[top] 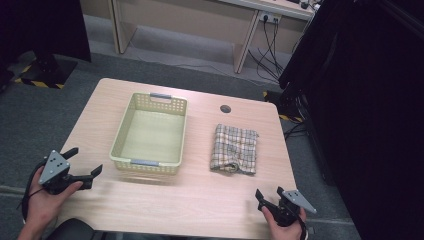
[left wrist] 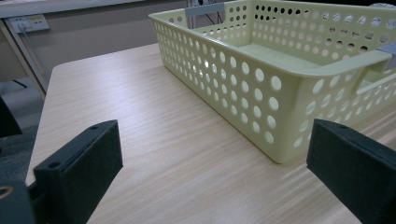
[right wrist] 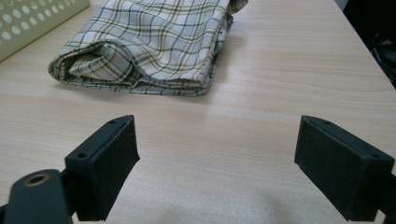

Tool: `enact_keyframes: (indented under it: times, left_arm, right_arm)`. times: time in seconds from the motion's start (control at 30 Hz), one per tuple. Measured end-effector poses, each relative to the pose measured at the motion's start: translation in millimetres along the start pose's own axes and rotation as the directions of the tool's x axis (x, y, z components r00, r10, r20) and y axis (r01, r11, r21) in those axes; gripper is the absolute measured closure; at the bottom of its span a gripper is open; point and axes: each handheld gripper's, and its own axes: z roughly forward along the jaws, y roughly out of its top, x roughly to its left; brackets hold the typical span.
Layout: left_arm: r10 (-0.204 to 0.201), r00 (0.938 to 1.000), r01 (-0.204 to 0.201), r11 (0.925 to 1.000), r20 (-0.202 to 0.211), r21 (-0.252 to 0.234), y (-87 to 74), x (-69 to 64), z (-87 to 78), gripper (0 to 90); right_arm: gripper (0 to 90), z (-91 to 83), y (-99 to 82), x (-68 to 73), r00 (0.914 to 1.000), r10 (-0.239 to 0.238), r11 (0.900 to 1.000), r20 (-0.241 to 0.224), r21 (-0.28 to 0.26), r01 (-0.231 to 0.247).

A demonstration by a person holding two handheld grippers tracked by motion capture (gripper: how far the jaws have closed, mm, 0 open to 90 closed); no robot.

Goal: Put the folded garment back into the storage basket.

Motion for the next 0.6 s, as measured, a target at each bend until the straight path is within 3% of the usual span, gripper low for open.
enact_keyframes:
  times: [0.27, 0.6]
  left_arm:
    - [0.014, 0.9999, -0.014, 0.9999, 0.006, 0.006, 0.3, -1.1, 0.6, 2.8]
    - [0.01, 0.9999, -0.01, 0.9999, 0.01, 0.008, 0.4, -0.6, 1.0, 3.7]
  right_arm:
    - [11.8, 10.7, 22.4, -2.7, 0.9965, 0.064, 0.9969, -0.053, 0.049, -0.062]
    - [11.8, 63.4, 74.6, 2.5, 0.9962, 0.06, 0.9873, -0.063, 0.151, -0.05]
